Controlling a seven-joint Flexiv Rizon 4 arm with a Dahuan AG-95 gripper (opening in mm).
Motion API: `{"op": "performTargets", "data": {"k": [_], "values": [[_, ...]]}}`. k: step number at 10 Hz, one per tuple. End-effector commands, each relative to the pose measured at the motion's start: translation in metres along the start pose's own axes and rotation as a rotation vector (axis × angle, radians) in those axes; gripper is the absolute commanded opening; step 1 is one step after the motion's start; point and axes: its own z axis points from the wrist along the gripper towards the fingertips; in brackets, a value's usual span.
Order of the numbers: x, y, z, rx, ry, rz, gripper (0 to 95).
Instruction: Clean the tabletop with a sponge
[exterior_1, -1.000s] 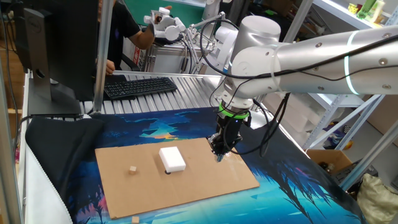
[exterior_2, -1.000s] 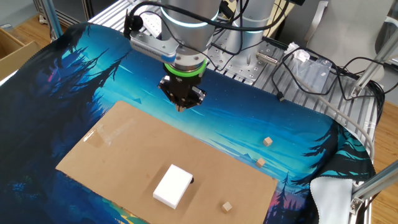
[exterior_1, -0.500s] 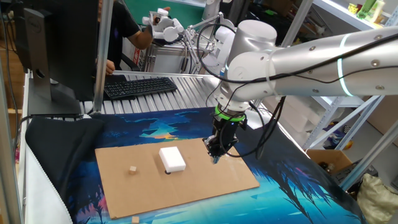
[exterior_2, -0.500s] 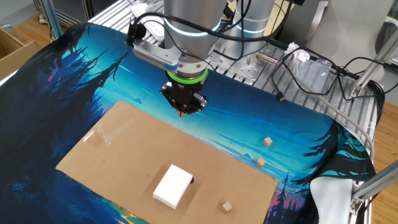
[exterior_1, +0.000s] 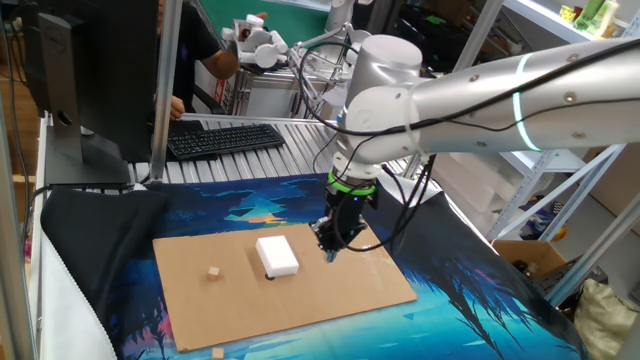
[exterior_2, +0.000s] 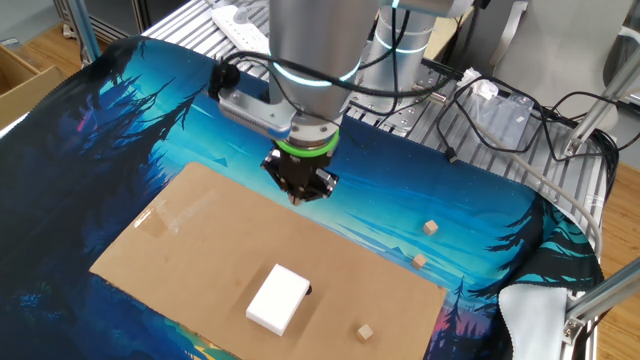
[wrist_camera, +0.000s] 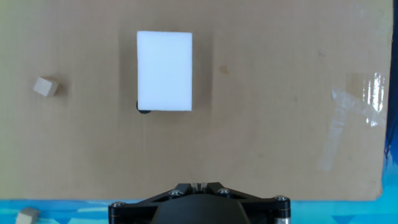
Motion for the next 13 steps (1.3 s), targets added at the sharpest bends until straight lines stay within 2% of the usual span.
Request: {"op": "performTargets", "data": {"k": [1, 5, 9, 13], "values": [[-0.012, 0.003, 0.006, -0.001, 0.000, -0.002, 0.0], [-0.037, 0.015, 0.007, -0.001, 0.006, -0.001, 0.0], [-0.056, 0.027, 0.008, 0.004, 0.007, 0.011, 0.0], [-0.064, 0.027, 0.006, 0.004, 0.012, 0.012, 0.0]]}}
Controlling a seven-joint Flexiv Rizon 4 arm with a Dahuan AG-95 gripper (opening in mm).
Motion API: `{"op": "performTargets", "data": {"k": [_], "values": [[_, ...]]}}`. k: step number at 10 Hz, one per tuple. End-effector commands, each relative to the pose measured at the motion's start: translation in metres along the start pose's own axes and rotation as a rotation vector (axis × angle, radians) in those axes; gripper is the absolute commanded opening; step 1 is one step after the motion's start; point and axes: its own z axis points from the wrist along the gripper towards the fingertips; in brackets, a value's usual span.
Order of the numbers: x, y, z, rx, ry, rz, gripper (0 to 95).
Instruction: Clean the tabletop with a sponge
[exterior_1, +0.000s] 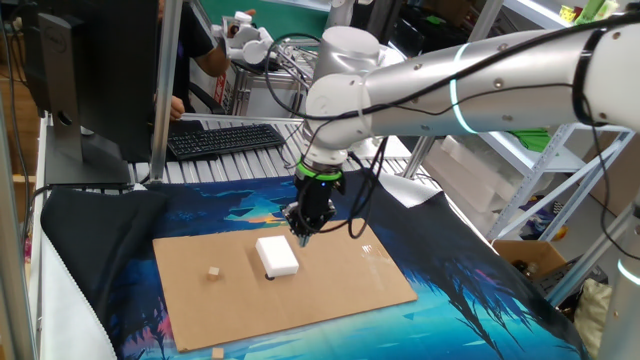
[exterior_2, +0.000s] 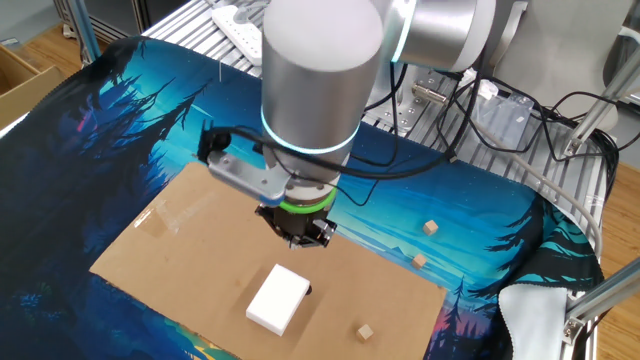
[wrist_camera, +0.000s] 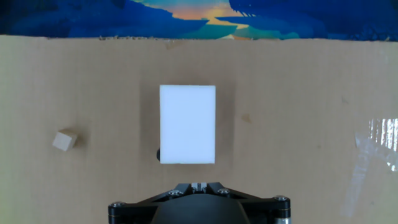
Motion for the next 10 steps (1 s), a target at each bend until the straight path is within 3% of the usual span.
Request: {"op": "performTargets", "data": {"k": [1, 5, 10], "values": [[0.0007, -0.0003, -0.0006, -0.001, -0.004, 0.013, 0.0], [0.0007, -0.0003, -0.0007, -0.007, 0.006, 0.037, 0.0], [0.0007, -0.0002, -0.0007, 0.010, 0.017, 0.029, 0.0]]}}
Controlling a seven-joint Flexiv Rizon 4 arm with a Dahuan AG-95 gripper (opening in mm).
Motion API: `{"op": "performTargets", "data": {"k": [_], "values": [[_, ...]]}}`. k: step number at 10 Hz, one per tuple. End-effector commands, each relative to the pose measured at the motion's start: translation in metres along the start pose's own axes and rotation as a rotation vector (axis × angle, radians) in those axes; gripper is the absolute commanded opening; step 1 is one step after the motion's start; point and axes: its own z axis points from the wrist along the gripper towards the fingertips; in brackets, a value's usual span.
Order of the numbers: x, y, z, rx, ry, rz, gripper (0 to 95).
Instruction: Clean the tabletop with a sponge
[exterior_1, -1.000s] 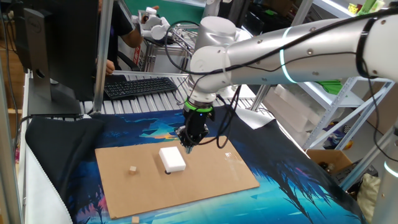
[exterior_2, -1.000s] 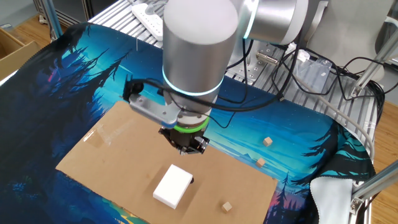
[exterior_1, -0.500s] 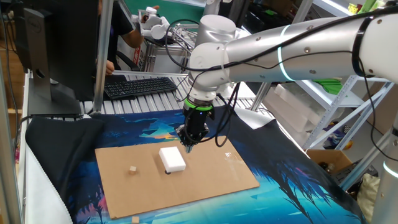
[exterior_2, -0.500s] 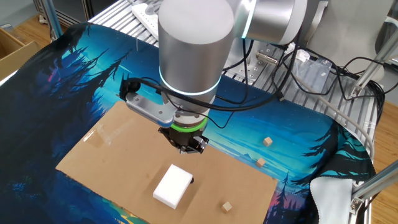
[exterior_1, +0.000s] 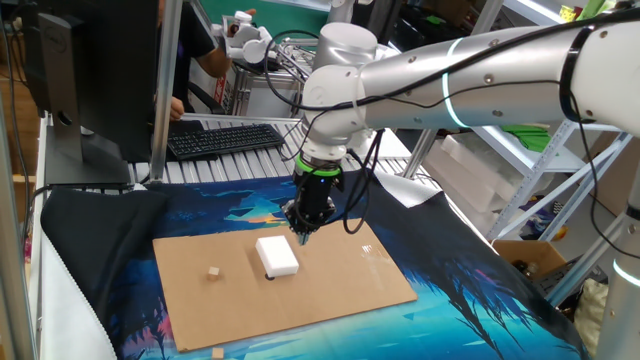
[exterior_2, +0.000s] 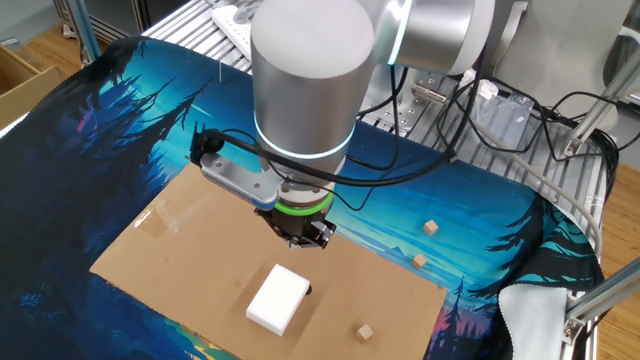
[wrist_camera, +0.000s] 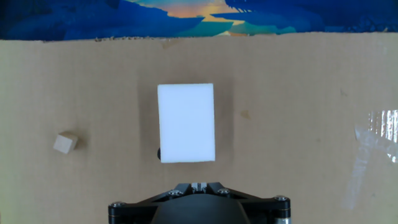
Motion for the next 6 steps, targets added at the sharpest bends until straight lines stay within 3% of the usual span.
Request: {"op": "performTargets", "data": {"k": [1, 3, 6], "values": [[-0.0003, 0.0004, 0.0002, 0.003, -0.001, -0.004, 0.0], [-0.0003, 0.0004, 0.0002, 0.001, -0.019, -0.014, 0.0], [-0.0003, 0.0004, 0.0002, -0.003, -0.021, -0.028, 0.0]]}}
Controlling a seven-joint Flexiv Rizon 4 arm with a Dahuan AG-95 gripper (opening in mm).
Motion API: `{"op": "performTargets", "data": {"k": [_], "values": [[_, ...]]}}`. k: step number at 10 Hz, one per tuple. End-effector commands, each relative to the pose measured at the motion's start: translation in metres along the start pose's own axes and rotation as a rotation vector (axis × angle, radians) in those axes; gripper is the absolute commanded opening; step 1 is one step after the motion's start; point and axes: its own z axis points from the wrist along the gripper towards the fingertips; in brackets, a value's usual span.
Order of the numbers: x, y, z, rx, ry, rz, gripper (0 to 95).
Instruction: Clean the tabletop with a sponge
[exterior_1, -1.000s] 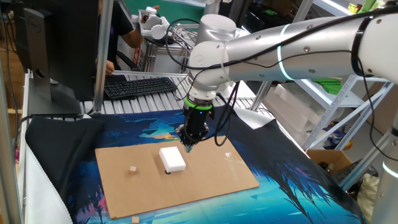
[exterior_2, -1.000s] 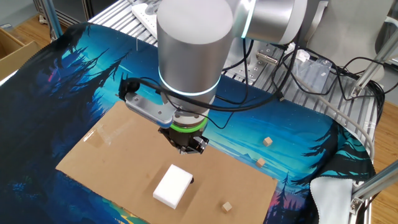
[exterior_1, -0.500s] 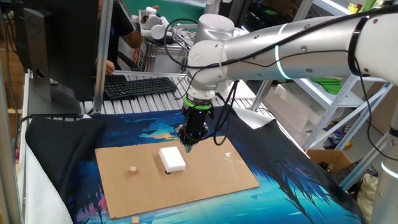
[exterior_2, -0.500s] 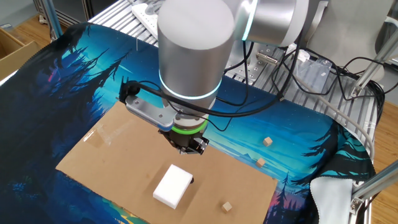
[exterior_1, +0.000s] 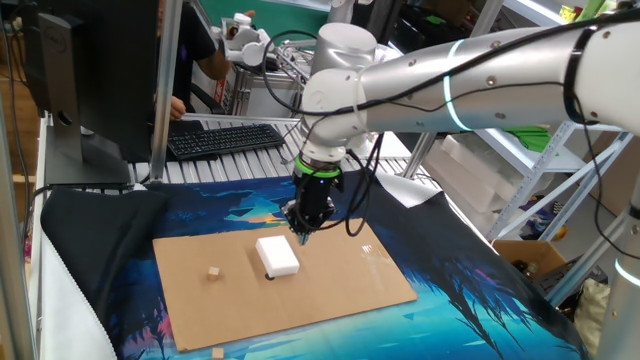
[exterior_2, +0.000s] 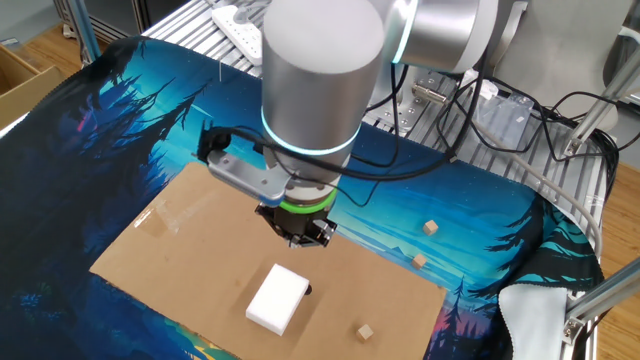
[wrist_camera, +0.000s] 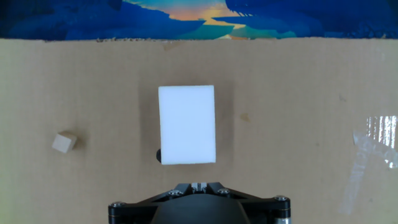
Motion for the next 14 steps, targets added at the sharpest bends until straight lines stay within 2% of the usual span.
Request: {"op": "performTargets", "data": {"k": [1, 3, 7, 10, 11, 14], "values": [[-0.0020, 0.0009, -0.0002, -0.010, -0.002, -0.017, 0.0], [-0.0020, 0.0009, -0.0002, -0.032, -0.006, -0.032, 0.0], [-0.0020, 0.0009, -0.0002, -0.041, -0.020, -0.061, 0.0], [-0.0020, 0.0009, -0.0002, -0.037, -0.044, -0.082, 0.0], [-0.0020, 0.0009, -0.0002, -0.029, -0.037, -0.075, 0.0], [-0.0020, 0.0009, -0.0002, -0.033, -0.032, -0.072, 0.0]]}}
